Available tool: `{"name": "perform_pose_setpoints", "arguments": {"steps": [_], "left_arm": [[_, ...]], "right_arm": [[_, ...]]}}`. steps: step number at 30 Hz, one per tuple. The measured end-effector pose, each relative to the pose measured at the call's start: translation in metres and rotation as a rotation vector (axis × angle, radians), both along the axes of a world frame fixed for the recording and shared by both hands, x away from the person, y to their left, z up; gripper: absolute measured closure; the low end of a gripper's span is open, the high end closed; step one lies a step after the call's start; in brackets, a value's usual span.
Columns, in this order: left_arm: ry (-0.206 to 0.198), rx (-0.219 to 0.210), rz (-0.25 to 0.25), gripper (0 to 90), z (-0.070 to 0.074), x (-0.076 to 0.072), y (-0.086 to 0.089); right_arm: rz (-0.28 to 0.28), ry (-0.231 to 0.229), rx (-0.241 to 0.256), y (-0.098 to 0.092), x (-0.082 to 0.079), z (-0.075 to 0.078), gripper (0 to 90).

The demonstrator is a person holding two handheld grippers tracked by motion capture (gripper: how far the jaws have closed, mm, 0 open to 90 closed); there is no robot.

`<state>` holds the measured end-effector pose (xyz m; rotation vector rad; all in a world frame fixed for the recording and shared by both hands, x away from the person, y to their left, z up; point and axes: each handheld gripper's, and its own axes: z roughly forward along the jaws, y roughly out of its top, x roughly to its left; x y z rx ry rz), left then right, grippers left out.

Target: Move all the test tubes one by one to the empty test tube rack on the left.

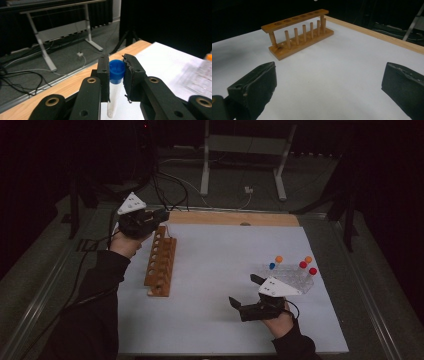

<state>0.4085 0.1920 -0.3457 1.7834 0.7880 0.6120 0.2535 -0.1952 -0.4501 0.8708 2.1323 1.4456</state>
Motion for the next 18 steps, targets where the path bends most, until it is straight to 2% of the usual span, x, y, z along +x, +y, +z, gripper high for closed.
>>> {"name": "perform_pose_setpoints", "arguments": {"steps": [6, 11, 14, 16, 18], "left_arm": [[0.009, 0.003, 0.054, 77.6, -0.006, 0.015, 0.015], [0.026, 0.012, 0.087, 77.6, -0.019, 0.025, 0.019], [0.035, 0.01, 0.108, 77.6, -0.028, 0.03, 0.021], [0.046, -0.007, 0.116, 77.6, -0.033, 0.033, 0.022], [0.048, 0.002, 0.129, 77.6, -0.037, 0.035, 0.022]], "right_arm": [[0.003, -0.003, 0.002, 0.0, 0.0, 0.0, 0.0], [0.0, -0.003, 0.007, -0.002, 0.0, 0.0, 0.0], [0.001, -0.004, 0.006, -0.002, 0.0, 0.0, 0.0], [0.004, -0.002, 0.006, -0.002, 0.0, 0.0, 0.0], [0.002, -0.003, 0.004, -0.002, 0.0, 0.0, 0.0]]}}
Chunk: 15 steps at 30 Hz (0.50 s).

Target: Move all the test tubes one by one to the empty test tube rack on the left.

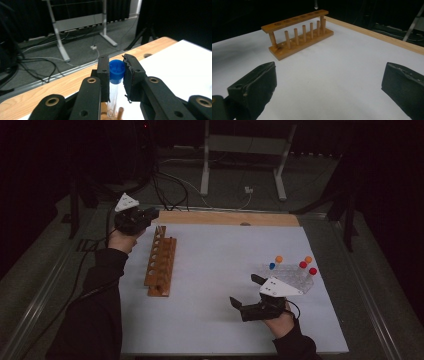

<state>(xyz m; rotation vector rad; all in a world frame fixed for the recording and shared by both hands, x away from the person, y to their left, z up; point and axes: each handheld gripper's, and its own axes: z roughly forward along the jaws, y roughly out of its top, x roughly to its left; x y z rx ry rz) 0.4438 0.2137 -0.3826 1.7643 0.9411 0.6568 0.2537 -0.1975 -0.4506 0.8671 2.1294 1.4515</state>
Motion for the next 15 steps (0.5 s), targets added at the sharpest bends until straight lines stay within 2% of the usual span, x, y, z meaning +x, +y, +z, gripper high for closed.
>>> {"name": "perform_pose_setpoints", "arguments": {"steps": [4, 6, 11, 15], "left_arm": [[0.016, -0.013, 0.016, 77.6, -0.008, 0.005, 0.004], [0.02, 0.003, 0.031, 77.5, -0.013, 0.007, 0.005], [0.049, -0.01, 0.038, 77.6, -0.028, 0.01, 0.007], [0.071, 0.008, 0.036, 77.6, -0.042, 0.012, 0.005]], "right_arm": [[0.003, 0.001, 0.0, 0.0, 0.0, 0.0, 0.0], [0.004, 0.001, 0.002, 0.0, -0.001, 0.0, 0.0], [0.007, 0.004, 0.0, 0.0, -0.001, 0.0, 0.0], [0.005, 0.006, 0.0, -0.001, -0.001, 0.0, 0.0]]}}
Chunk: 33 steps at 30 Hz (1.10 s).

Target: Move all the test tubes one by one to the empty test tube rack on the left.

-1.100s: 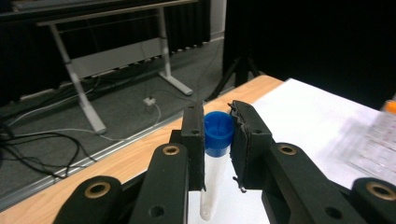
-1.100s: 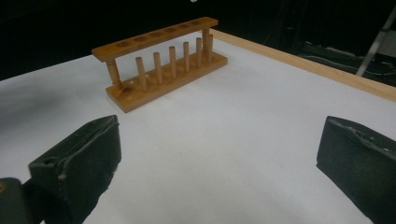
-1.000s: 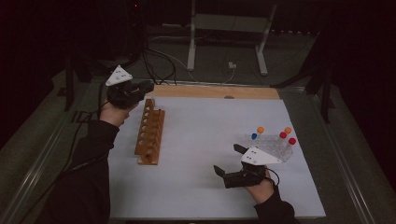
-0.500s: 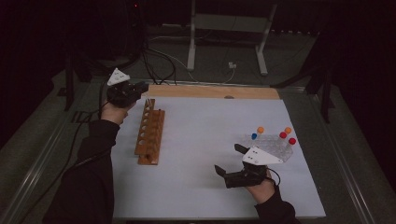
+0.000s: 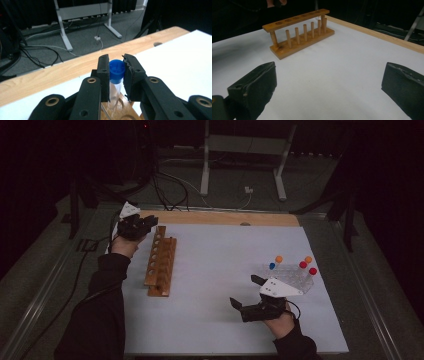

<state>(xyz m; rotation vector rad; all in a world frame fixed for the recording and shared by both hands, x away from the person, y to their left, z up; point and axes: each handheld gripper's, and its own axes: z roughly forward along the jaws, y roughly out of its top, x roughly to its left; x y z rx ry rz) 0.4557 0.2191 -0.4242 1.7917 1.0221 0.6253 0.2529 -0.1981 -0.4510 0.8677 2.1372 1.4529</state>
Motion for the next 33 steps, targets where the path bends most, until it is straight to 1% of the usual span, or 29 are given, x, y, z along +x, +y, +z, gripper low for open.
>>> {"name": "perform_pose_setpoints", "arguments": {"steps": [1, 7, 8, 11, 14, 16, 17, 18, 19, 20, 21, 22, 23, 25, 27, 28, 30, 32, 33], "left_arm": [[0.005, 0.006, -0.001, 77.5, -0.003, 0.0, -0.001], [0.025, 0.007, -0.005, 77.5, -0.018, 0.001, -0.002], [0.022, 0.012, -0.004, 77.5, -0.019, 0.001, -0.003], [0.023, 0.005, -0.005, 77.5, -0.023, 0.001, -0.003], [0.023, 0.009, -0.005, 77.5, -0.025, 0.001, -0.004], [0.026, 0.002, -0.004, 77.5, -0.026, 0.002, -0.003], [0.019, 0.006, 0.001, 77.5, -0.027, 0.002, -0.003], [0.013, 0.001, -0.001, 77.5, -0.028, 0.001, -0.003], [0.018, -0.011, -0.007, 77.4, -0.028, 0.001, -0.003], [0.022, -0.004, -0.003, 77.4, -0.029, 0.002, -0.003], [0.021, 0.014, 0.0, 77.4, -0.03, 0.002, -0.004], [0.019, 0.015, 0.002, 77.4, -0.031, 0.002, -0.004], [0.023, 0.009, 0.003, 77.4, -0.031, 0.003, -0.003], [0.023, 0.014, 0.001, 77.4, -0.031, 0.003, -0.003], [0.022, 0.013, 0.001, 77.3, -0.031, 0.003, -0.003], [0.022, 0.011, -0.001, 77.2, -0.031, 0.003, -0.003], [0.032, 0.006, -0.005, 77.1, -0.03, 0.004, -0.003], [0.043, 0.009, -0.006, 76.1, -0.029, 0.005, -0.003], [0.052, 0.006, -0.012, 74.3, -0.028, 0.005, -0.003]], "right_arm": [[-0.001, 0.0, 0.0, 0.0, 0.0, 0.0, 0.0], [0.001, 0.003, -0.003, 0.0, 0.0, -0.001, 0.0], [0.002, 0.002, -0.004, 0.0, 0.001, -0.001, 0.0], [0.01, 0.003, -0.013, 0.0, 0.001, -0.002, 0.0], [0.016, 0.011, -0.012, 0.0, 0.002, -0.002, 0.0], [0.019, 0.016, -0.01, 0.0, 0.003, -0.003, 0.0], [0.023, 0.02, -0.008, 0.0, 0.003, -0.003, 0.0], [0.025, 0.021, -0.007, -0.001, 0.003, -0.003, 0.0], [0.027, 0.023, -0.008, -0.001, 0.003, -0.003, 0.0], [0.029, 0.024, -0.007, -0.001, 0.004, -0.003, 0.0], [0.03, 0.025, -0.003, -0.001, 0.004, -0.003, 0.0], [0.03, 0.027, -0.003, -0.001, 0.004, -0.003, 0.0], [0.028, 0.024, -0.004, -0.001, 0.004, -0.003, 0.0], [0.038, 0.023, 0.003, -0.001, 0.003, -0.002, 0.0], [0.042, 0.008, 0.016, -0.001, 0.002, -0.001, 0.0], [0.046, 0.007, 0.018, -0.001, 0.001, 0.0, 0.0], [0.032, -0.006, 0.011, 0.0, 0.0, 0.001, 0.0], [0.037, 0.005, 0.015, -0.001, 0.0, 0.003, 0.0], [0.028, 0.0, 0.019, -0.002, -0.001, 0.005, 0.0]]}}
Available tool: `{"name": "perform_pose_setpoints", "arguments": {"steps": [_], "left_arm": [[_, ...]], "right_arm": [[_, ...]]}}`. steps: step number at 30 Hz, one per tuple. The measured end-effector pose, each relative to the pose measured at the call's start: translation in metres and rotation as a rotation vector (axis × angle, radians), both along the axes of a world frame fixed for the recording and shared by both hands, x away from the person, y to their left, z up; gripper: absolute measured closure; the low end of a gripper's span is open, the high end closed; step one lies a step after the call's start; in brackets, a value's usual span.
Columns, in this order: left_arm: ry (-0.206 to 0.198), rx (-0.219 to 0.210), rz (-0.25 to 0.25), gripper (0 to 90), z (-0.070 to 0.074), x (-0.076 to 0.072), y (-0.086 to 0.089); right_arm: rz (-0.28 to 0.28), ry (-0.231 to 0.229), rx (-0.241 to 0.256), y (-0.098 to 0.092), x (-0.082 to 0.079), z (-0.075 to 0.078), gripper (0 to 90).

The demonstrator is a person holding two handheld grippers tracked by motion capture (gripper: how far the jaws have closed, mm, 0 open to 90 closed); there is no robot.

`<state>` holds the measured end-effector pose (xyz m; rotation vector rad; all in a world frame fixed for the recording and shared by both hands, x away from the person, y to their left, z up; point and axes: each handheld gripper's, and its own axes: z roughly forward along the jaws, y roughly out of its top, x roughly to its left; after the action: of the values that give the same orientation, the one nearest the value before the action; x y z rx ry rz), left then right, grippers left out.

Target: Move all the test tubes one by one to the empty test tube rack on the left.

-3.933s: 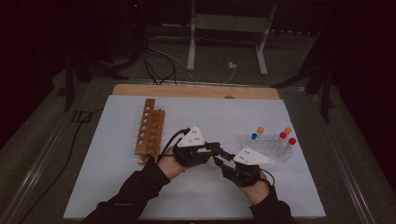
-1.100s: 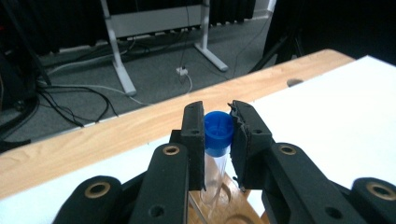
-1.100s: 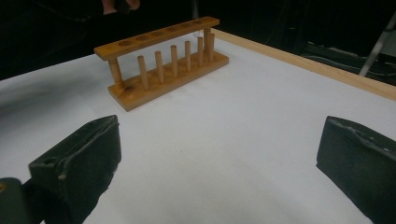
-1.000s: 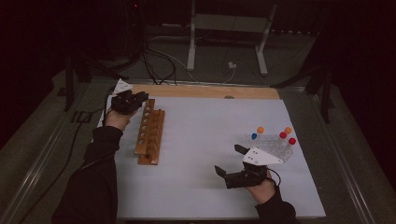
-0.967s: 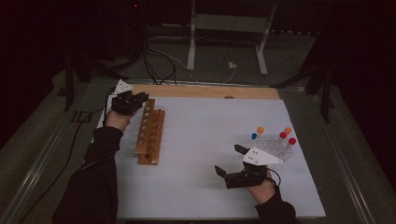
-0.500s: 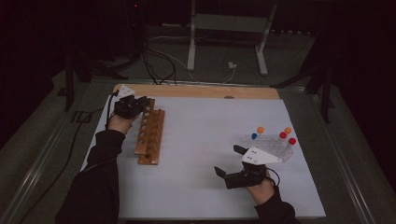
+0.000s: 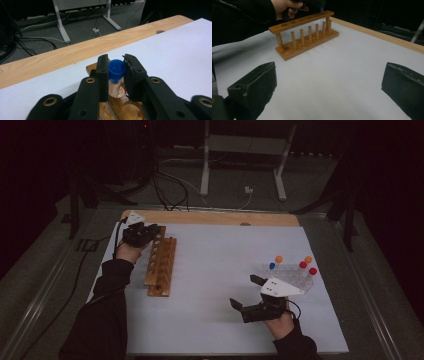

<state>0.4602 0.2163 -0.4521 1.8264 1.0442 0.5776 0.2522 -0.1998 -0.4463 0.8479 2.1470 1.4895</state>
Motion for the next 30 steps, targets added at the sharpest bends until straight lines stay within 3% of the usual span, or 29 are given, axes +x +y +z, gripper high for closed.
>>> {"name": "perform_pose_setpoints", "arguments": {"steps": [4, 6, 9, 11, 14, 16, 21, 22, 25, 30], "left_arm": [[-0.009, -0.029, -0.023, 55.1, 0.008, -0.007, 0.0], [-0.024, -0.032, -0.021, 40.3, 0.015, -0.014, -0.002], [-0.037, -0.057, -0.047, 30.6, 0.023, -0.025, -0.003], [-0.035, -0.064, -0.077, 20.0, 0.03, -0.034, -0.007], [-0.041, -0.087, -0.132, 11.9, 0.036, -0.049, -0.012], [-0.043, -0.089, -0.17, 3.3, 0.038, -0.059, -0.016], [-0.056, -0.123, -0.245, 1.8, 0.04, -0.086, -0.026], [-0.056, -0.12, -0.256, 1.8, 0.04, -0.089, -0.028], [-0.059, -0.117, -0.293, 1.7, 0.039, -0.103, -0.034], [-0.07, -0.121, -0.335, 1.7, 0.038, -0.122, -0.041]], "right_arm": [[-0.043, -0.042, 0.003, -0.006, -0.002, 0.007, 0.0], [-0.066, -0.051, -0.01, -0.01, -0.001, 0.01, 0.0], [-0.108, -0.048, -0.012, -0.02, 0.001, 0.013, 0.0], [-0.127, -0.05, -0.015, -0.026, 0.003, 0.015, 0.0], [-0.163, -0.043, -0.017, -0.033, 0.006, 0.016, 0.0], [-0.22, -0.025, -0.009, -0.039, 0.01, 0.015, 0.0], [-0.274, -0.004, -0.025, -0.045, 0.015, 0.01, 0.0], [-0.298, -0.002, -0.03, -0.048, 0.017, 0.008, 6.4], [-0.322, 0.0, -0.04, -0.051, 0.019, 0.005, 7.0], [-0.378, 0.031, -0.083, -0.057, 0.026, -0.004, 17.7]]}}
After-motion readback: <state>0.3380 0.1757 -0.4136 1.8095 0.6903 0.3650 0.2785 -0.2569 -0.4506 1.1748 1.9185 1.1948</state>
